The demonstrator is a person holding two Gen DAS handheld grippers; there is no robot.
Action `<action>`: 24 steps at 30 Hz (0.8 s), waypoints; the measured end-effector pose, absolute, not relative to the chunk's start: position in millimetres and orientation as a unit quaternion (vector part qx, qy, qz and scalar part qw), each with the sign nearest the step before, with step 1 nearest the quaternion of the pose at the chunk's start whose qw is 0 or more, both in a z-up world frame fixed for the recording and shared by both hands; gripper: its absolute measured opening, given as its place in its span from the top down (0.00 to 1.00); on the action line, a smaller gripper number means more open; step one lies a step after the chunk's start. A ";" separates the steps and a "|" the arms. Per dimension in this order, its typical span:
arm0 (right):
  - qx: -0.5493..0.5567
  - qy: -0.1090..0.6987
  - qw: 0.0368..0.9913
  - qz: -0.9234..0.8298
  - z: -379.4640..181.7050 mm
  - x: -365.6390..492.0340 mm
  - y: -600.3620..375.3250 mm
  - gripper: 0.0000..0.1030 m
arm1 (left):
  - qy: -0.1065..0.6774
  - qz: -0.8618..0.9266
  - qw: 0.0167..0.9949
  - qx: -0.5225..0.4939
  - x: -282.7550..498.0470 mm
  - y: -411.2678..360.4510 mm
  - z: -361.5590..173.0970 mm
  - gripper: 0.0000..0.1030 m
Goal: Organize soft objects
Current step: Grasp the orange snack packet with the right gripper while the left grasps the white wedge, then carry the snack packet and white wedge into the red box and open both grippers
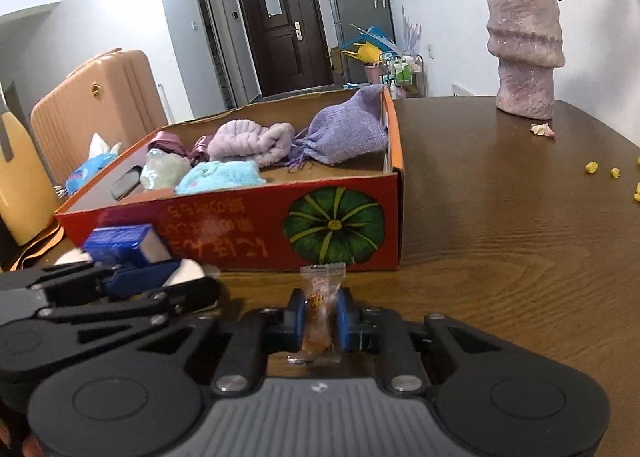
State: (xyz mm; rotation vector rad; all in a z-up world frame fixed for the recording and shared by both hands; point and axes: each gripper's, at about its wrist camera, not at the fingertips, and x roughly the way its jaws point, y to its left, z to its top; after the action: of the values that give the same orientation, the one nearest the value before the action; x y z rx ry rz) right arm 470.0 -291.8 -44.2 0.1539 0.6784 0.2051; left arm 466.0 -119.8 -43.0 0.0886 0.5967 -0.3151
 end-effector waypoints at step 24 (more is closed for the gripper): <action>0.104 0.250 0.953 0.135 12.6 311.7 -321.8 0.84 | 0.225 -0.185 0.956 0.027 315.5 -106.6 31.8 0.79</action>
State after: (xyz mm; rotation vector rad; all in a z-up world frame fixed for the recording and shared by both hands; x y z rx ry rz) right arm 311.7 -321.8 12.6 0.2115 0.5082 0.2736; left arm 315.5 -106.6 31.8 0.0539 0.4557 -0.3758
